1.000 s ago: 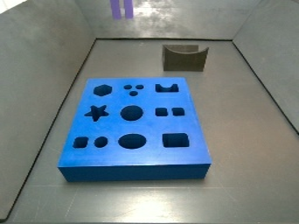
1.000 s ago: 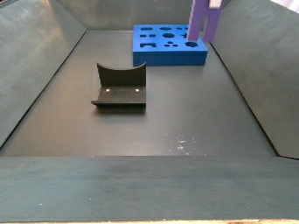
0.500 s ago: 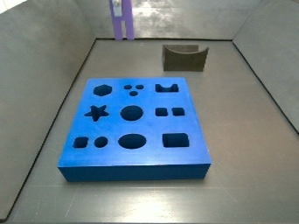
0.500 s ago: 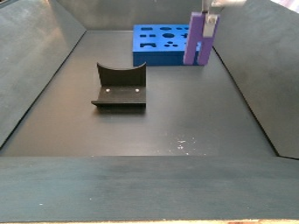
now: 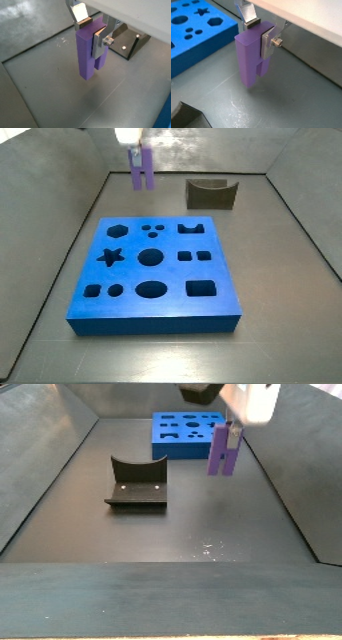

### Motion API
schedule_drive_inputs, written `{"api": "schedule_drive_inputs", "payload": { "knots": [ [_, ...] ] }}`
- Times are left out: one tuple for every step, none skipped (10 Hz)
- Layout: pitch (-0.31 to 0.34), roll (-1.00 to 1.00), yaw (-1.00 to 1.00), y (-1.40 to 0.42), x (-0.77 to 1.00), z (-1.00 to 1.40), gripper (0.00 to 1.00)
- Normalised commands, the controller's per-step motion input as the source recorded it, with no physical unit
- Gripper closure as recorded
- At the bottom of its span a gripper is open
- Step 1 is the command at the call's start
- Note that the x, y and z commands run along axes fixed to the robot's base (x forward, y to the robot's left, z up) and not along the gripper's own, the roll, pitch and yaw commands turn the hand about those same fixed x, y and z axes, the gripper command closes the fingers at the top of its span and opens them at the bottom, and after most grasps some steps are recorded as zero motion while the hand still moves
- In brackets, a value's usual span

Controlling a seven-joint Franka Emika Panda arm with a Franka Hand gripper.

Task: Pick up the double-square object. Move up. Place the double-square object on the fixture. Regrasp the double-square object. Rotate the double-square object. Move to above the board. Insert the double-square object.
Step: Rotate the double-square object.

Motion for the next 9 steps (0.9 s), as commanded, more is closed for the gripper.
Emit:
{"api": "schedule_drive_inputs", "payload": {
  "knots": [
    [-0.058, 0.08, 0.02, 0.02, 0.02, -0.92, 1.00],
    [-0.057, 0.08, 0.01, 0.02, 0.02, -0.71, 1.00],
    [-0.056, 0.09, 0.01, 0.02, 0.02, -0.63, 1.00],
    [-0.050, 0.09, 0.01, 0.02, 0.02, -0.46, 1.00],
    [-0.045, 0.10, 0.01, 0.02, 0.03, -0.34, 1.00],
    [-0.029, 0.10, 0.01, 0.02, 0.02, -0.24, 1.00],
    [-0.029, 0.10, 0.01, 0.02, 0.02, -0.24, 1.00],
    [0.000, 0.00, 0.00, 0.00, 0.00, 0.00, 0.00],
    [0.000, 0.00, 0.00, 0.00, 0.00, 1.00, 0.00]
  ]
}}
